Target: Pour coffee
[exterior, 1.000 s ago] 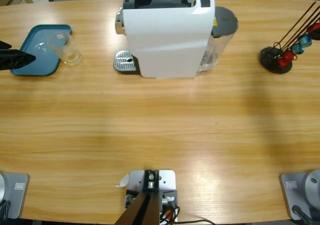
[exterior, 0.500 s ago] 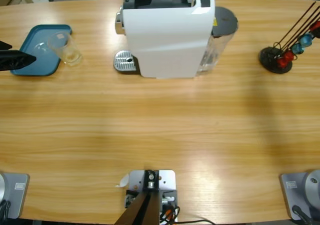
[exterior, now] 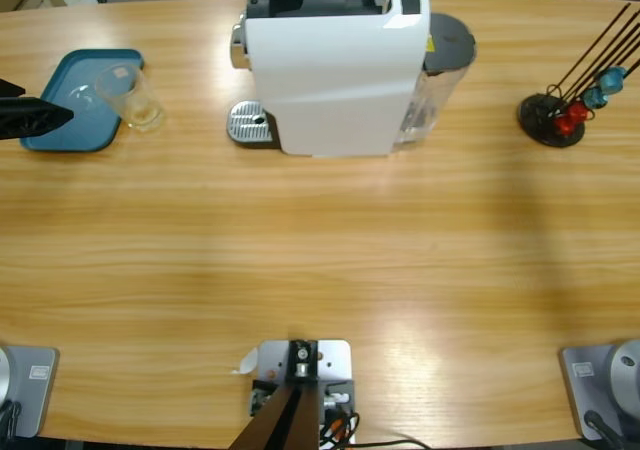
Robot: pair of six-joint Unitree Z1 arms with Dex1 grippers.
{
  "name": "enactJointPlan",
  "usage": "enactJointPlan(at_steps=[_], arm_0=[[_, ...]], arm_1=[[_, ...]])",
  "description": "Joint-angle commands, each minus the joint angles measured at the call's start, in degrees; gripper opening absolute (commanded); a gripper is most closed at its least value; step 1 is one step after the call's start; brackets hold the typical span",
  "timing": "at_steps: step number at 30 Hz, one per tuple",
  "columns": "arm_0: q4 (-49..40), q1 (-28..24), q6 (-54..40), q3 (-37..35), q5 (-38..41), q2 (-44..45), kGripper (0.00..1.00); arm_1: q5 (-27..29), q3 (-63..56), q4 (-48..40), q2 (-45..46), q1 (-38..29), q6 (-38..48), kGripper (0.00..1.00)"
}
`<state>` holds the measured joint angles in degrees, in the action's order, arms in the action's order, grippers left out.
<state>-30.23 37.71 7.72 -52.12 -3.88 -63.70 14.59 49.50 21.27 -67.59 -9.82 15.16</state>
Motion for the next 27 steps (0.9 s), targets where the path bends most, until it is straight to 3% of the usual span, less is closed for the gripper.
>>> enactJointPlan(at_steps=[1, 6, 11, 21, 27], arm_0=[[0.5, 0.5, -0.6, 2.1, 0.3, 0.2, 0.812], [0.5, 1.6, -0.6, 2.3, 2.5, 0.1, 0.812], [0.4, 1.6, -1.0, 2.3, 4.3, -0.1, 0.812], [-0.2, 1.6, -1.6, 2.5, 5.2, 0.5, 0.812], [-0.5, 1.9, -1.6, 2.5, 5.7, 1.0, 0.812]], arm_1=[[-2.9, 5.0, 5.1, 7.5, -10.7, -8.8, 0.098], [-4.3, 8.6, 6.5, 6.8, -24.8, -10.2, 0.098], [-3.8, 12.8, 9.7, 3.8, -34.2, -12.6, 0.098], [-4.2, 18.8, 13.6, -1.3, -45.9, -17.5, 0.098], [-6.3, 23.1, 13.4, -9.1, -54.2, -21.7, 0.103]])
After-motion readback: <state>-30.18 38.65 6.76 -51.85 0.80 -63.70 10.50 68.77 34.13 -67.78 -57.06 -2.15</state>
